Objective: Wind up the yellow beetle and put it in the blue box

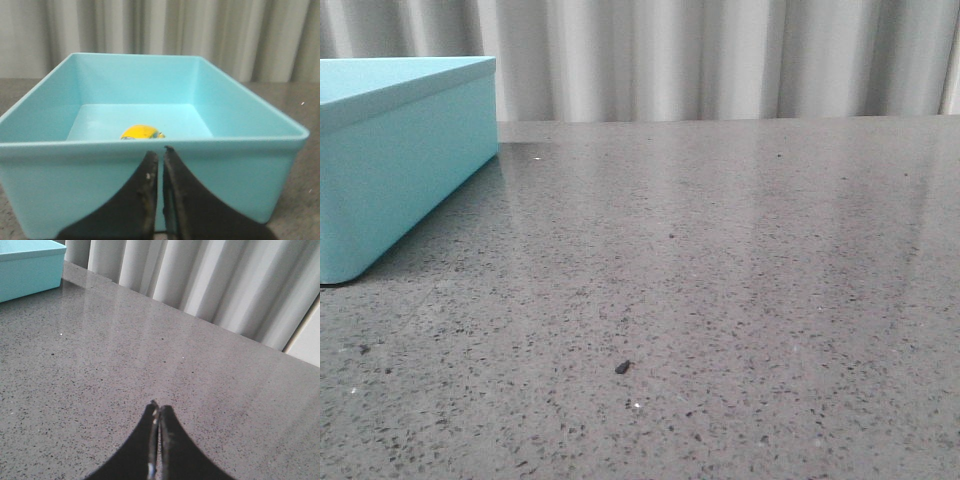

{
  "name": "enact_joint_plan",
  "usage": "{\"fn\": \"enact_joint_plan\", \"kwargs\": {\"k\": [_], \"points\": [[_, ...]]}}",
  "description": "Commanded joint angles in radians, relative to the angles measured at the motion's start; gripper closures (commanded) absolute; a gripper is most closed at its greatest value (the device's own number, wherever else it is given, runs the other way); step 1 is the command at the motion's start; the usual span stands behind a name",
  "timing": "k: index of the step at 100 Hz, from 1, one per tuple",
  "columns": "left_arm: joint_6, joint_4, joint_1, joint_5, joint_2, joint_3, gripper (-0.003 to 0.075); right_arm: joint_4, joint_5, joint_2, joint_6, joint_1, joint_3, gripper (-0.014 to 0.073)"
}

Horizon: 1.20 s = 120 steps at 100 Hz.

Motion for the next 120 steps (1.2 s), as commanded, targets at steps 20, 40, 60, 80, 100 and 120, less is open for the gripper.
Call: {"fn": "enact_joint_plan", "kwargs": {"k": [20, 40, 60, 80, 100, 120], "points": [[-0.006, 0.170, -0.010, -0.111, -0.113, 0.106, 0.0741, -0.015, -0.071, -0.012, 0.000, 0.000, -0.019, 0.0635], [-0.006, 0.202, -0.010, -0.077, -0.166, 0.130, 0.0741, -0.015, -0.091, -0.012, 0.000, 0.000, -0.019, 0.0635], [-0.006, 0.202, -0.010, -0.004, -0.166, 0.130, 0.0741, -0.015, -0.197, -0.012, 0.000, 0.000, 0.008, 0.0635], [-0.006, 0.202, -0.010, 0.148, -0.166, 0.130, 0.0741, -0.015, -0.427, -0.012, 0.000, 0.000, 0.041, 0.0635], [-0.006, 0.235, -0.010, 0.180, -0.166, 0.130, 0.0741, -0.015, -0.447, -0.012, 0.000, 0.000, 0.050, 0.0635], [-0.006, 0.235, -0.010, 0.197, -0.166, 0.130, 0.0741, -0.015, -0.447, -0.012, 0.000, 0.000, 0.050, 0.0635]]}}
